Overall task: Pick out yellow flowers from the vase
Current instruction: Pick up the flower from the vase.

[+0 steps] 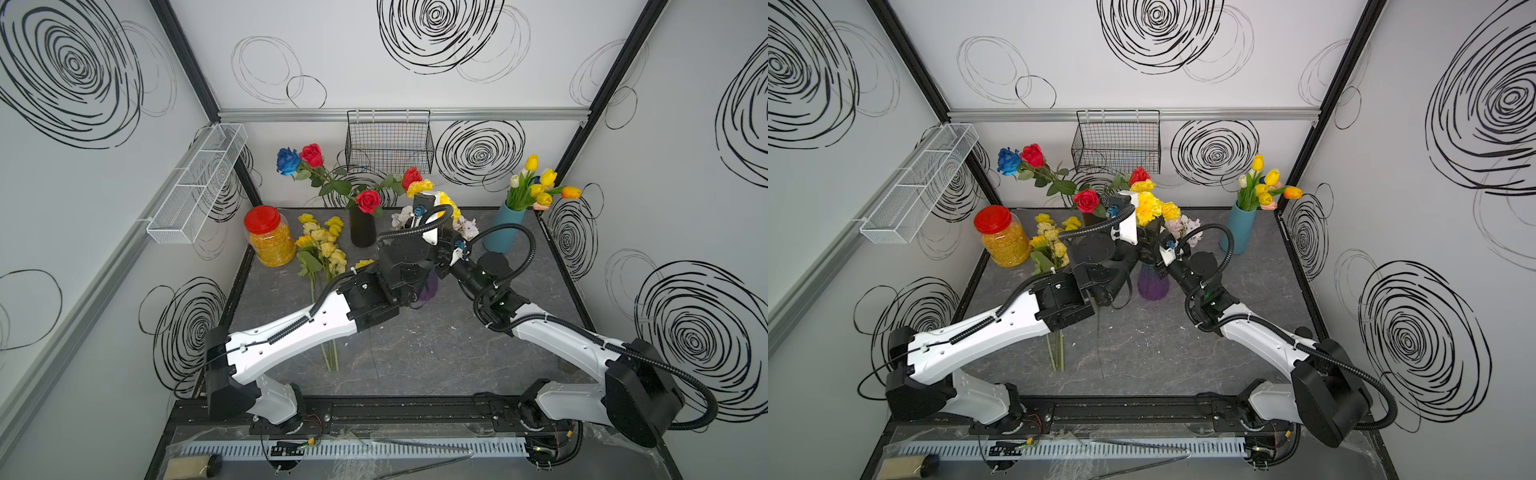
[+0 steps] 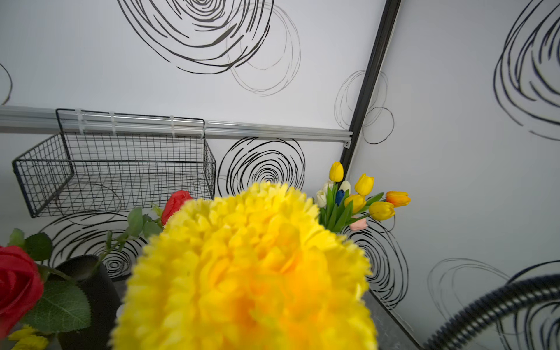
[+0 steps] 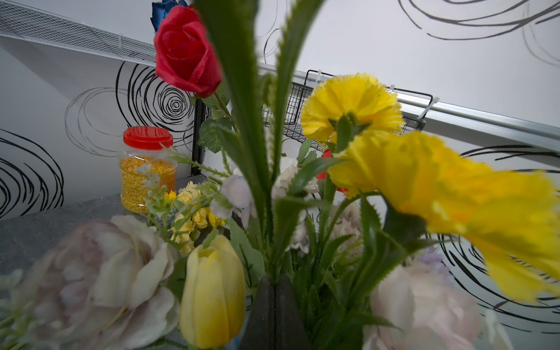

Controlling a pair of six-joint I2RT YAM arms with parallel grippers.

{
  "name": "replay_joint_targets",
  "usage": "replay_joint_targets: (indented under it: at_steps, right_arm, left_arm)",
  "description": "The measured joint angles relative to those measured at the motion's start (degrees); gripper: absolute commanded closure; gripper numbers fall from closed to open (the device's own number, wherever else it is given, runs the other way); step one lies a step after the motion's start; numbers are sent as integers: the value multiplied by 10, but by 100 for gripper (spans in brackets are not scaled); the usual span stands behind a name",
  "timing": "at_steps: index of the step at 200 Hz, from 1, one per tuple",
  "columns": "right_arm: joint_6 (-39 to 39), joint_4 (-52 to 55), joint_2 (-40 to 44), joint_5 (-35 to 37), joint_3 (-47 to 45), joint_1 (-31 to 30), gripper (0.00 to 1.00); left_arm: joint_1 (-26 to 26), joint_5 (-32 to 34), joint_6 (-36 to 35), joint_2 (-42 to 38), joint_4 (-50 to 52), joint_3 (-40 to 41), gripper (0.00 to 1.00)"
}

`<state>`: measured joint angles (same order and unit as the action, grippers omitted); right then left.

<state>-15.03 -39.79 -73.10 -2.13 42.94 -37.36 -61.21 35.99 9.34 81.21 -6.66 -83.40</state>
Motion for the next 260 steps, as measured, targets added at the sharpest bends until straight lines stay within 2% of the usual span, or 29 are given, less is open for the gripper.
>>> replay_joint_targets:
  at_steps: [25,73,106,147,201,234,260]
  right_arm:
    - [8,16,10,-2,17,0,95]
    - [35,42,19,-16,50,0,94]
    - [66,105,32,-36,108,0,94]
    - [113,169,77,-63,173,0,94]
    - [179,242,136,-95,195,-14,96]
    - [199,299,159,-103,192,-62,96]
    - [210,318,191,-115,165,-102,97]
  left_arm:
    - [0,-38,14,-100,0,80,18]
    - [-2,-77,-4,-273,-33,214,6]
    - [0,-76,-14,-349,-35,311,5]
    - [9,-77,-14,-381,-20,381,5]
    - [9,-125,-14,-383,-3,407,8]
    - [5,-159,-15,-388,5,408,11]
    - [-3,-189,-18,-390,7,408,18]
